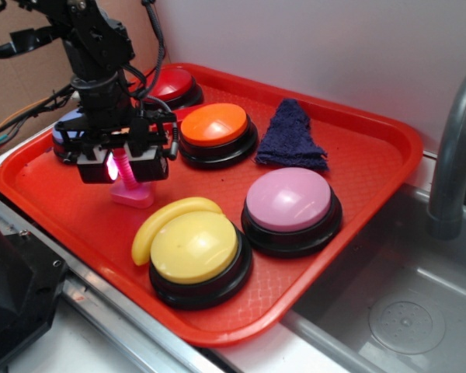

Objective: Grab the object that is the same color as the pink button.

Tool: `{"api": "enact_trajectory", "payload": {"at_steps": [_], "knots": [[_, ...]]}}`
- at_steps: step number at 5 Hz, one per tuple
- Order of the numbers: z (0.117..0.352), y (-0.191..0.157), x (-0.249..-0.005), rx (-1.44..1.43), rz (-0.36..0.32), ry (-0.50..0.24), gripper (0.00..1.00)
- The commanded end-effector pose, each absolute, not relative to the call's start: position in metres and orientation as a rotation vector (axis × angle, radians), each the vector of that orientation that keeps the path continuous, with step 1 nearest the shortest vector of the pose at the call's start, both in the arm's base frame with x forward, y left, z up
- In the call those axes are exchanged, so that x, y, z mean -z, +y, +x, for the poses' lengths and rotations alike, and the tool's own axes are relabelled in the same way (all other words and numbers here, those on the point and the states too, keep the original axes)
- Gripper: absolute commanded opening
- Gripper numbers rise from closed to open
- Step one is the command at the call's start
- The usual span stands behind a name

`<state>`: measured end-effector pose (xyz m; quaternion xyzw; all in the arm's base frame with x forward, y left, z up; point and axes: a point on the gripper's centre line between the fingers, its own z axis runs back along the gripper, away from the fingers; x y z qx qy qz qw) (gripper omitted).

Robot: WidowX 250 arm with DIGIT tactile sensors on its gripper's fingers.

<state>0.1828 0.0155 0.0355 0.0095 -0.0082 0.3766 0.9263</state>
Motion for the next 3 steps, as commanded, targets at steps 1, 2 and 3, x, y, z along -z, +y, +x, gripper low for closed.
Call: {"api": "enact_trajectory", "payload": {"at_steps": [1,2,3], "knots": [[0.195,0.023,-0.085,-0.665,-0.064,-0.053,0.00],[0.191,0.014,-0.111,-0.580,-0.084,-0.062,0.00],[0.189,0.000,-0.141,-0.449,-0.090,-0.044,0.00]]}}
